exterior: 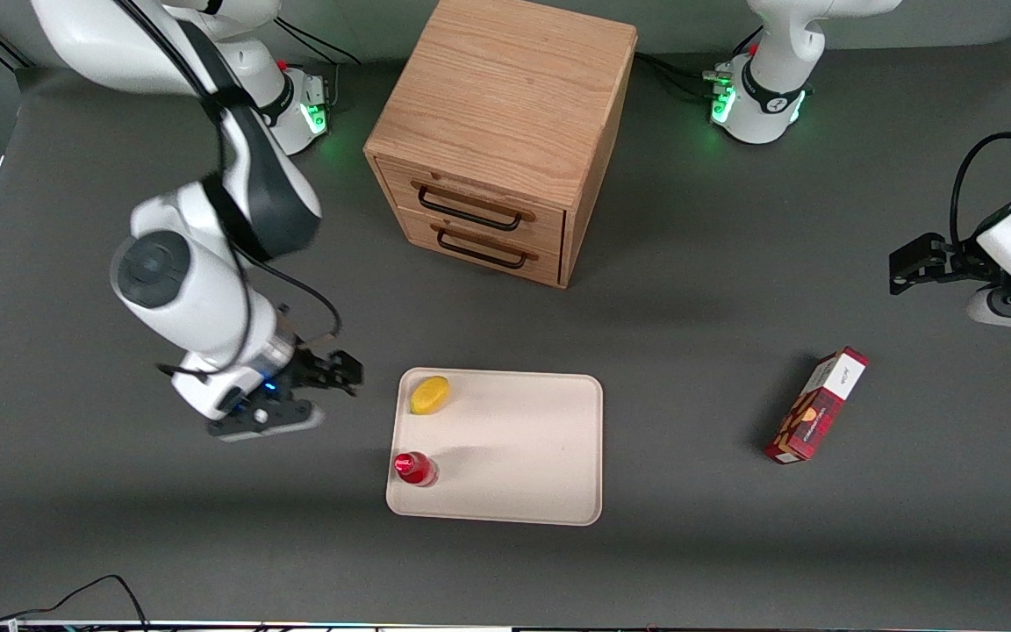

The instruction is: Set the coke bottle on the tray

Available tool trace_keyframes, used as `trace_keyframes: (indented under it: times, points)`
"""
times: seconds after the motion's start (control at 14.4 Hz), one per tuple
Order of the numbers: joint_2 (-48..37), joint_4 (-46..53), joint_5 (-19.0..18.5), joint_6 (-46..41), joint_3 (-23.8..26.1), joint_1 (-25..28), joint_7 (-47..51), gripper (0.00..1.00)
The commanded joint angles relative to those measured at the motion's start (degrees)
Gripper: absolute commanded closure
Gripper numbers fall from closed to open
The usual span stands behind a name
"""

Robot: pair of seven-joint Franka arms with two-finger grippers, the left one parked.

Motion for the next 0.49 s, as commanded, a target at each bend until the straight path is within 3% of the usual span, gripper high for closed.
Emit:
trace_keyframes:
  times: [0.0,0.42]
  points:
    - [-11.5,-10.6,0.0,-3.4,0.6,-2.9,1.3,0.0]
    - [-23.7,-10.8,1.3,-17.5,0.6,-9.9,0.5,0.0]
